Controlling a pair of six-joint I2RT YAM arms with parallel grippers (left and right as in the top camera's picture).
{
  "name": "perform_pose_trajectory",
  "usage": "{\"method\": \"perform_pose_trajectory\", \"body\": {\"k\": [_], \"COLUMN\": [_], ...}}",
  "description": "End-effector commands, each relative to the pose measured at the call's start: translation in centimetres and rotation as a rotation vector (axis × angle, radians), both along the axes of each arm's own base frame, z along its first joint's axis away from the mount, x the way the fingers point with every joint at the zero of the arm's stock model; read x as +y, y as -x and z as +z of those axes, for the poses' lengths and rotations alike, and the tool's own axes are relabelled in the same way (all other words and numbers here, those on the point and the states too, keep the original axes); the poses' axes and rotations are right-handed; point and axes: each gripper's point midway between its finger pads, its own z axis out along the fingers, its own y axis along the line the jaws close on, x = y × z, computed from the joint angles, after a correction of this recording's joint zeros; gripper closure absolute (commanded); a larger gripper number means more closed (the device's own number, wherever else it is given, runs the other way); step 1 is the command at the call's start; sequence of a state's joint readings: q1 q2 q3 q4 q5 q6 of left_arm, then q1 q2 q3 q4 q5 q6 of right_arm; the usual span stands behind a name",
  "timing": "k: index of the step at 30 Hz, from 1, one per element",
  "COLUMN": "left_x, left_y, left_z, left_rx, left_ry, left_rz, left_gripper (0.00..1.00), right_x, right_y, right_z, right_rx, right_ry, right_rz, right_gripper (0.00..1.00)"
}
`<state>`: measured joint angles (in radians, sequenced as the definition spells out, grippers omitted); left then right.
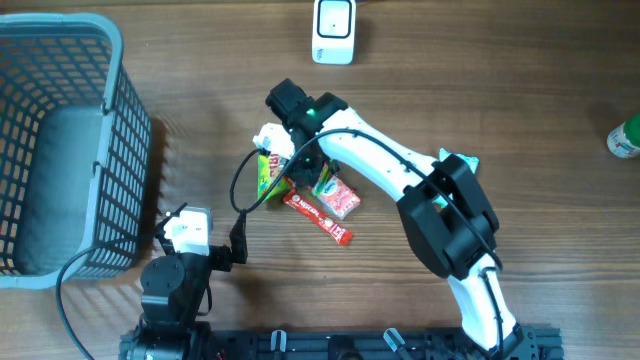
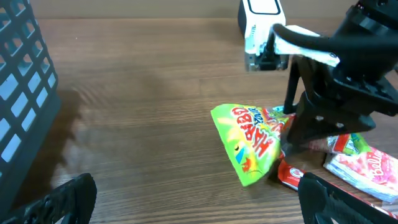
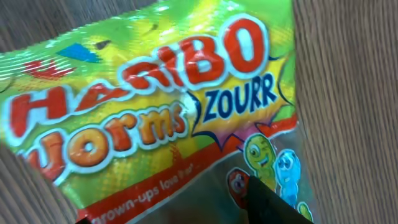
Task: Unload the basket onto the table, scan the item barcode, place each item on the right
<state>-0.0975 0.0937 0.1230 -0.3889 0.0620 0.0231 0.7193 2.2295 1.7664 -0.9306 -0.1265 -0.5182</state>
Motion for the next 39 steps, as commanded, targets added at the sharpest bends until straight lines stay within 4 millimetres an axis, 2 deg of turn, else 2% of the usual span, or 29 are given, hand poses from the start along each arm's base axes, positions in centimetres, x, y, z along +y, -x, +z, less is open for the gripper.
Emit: {"method": "perform_pose_trajectory", "body": {"k": [1,3,6,7,9,10,12,15,16,17,18,19,20,21,23,25,27,31,33,34,35,37,38,39], "left_x": [-0.3,-0.3,-0.3,-0.3,-0.3,-0.3,-0.3,-0.3,-0.3,-0.3,-0.3,-0.3,-0.3,-0.3,-0.3,-0.3,-0.3,-0.3,-0.3,-0.3,-0.3,-0.3,-0.3,-0.3], "left_y": [0.0,0.0,0.0,0.0,0.0,0.0,0.0,0.0,0.0,0.0,0.0,0.0,0.0,0.0,0.0,0.0,0.0,0.0,0.0,0.0,0.0,0.0,0.0,0.0], "left_z": [-0.1,-0.1,-0.1,-0.1,-0.1,-0.1,-0.1,-0.1,-0.1,-0.1,-0.1,-0.1,-0.1,-0.1,-0.1,-0.1,-0.1,-0.1,-0.1,-0.1,-0.1,-0.1,-0.1,-0.1], "left_rx": [-0.001,-0.001,-0.001,-0.001,-0.001,-0.001,-0.001,-0.001,-0.001,-0.001,-0.001,-0.001,-0.001,-0.001,-0.001,-0.002,-0.001,-0.001,-0.001,-0.001,-0.001,-0.001,-0.001,-0.001], "left_ry": [0.013,0.013,0.013,0.013,0.013,0.013,0.013,0.013,0.013,0.013,0.013,0.013,0.013,0.013,0.013,0.013,0.013,0.013,0.013,0.013,0.013,0.013,0.013,0.013], "left_rz": [-0.012,-0.012,-0.012,-0.012,-0.012,-0.012,-0.012,-0.012,-0.012,-0.012,-0.012,-0.012,-0.012,-0.012,-0.012,-0.012,-0.012,-0.012,-0.012,-0.012,-0.012,-0.012,-0.012,-0.012], "left_gripper": [0.0,0.0,0.0,0.0,0.0,0.0,0.0,0.0,0.0,0.0,0.0,0.0,0.0,0.0,0.0,0.0,0.0,0.0,0.0,0.0,0.0,0.0,0.0,0.0], "right_x": [1.2,1.1,-0.7,-1.2,-1.5,-1.3,-0.2,4.3,5.1,5.0,3.8,3.0,3.0,3.4,3.7,3.4,3.3,3.7,3.8,4.0,4.8,4.9,3.8,1.2], "right_y": [0.5,-0.3,-0.1,0.4,0.7,0.4,-0.4,0.2,0.0,-0.7,-1.4,-1.3,-0.6,0.5,1.7,2.3,2.5,1.8,1.7,1.3,-0.4,-5.1,-7.6,-11.4], "right_z": [-0.9,-1.4,-4.2,-4.9,-4.7,-3.8,-0.8,8.8,12.0,14.6,16.2,17.2,18.5,20.5,25.0,28.6,30.0,30.6,31.6,31.5,29.8,24.7,22.3,19.8], "right_rx": [0.043,0.015,0.03,0.056,0.072,0.075,0.084,0.286,0.342,0.393,0.453,0.509,0.599,0.733,0.866,0.892,0.86,0.72,0.707,0.719,0.704,0.511,0.365,0.151], "right_ry": [-0.063,-0.048,0.064,0.086,0.098,0.091,0.045,-0.254,-0.351,-0.411,-0.42,-0.437,-0.484,-0.578,-0.809,-1.014,-1.11,-1.189,-1.235,-1.212,-1.108,-0.887,-0.785,-0.647], "right_rz": [0.015,0.002,-0.013,-0.012,-0.031,-0.083,-0.202,-0.3,-0.351,-0.461,-0.648,-0.699,-0.677,-0.601,-0.354,-0.143,-0.027,0.119,0.181,0.149,-0.013,-0.371,-0.515,-0.728], "right_gripper": [0.55,0.47,0.5,0.57,0.74,0.93,0.96,0.96,0.96,0.96,0.96,0.96,0.96,0.96,0.96,0.96,0.96,0.96,0.96,0.96,0.96,0.96,0.96,0.96]}}
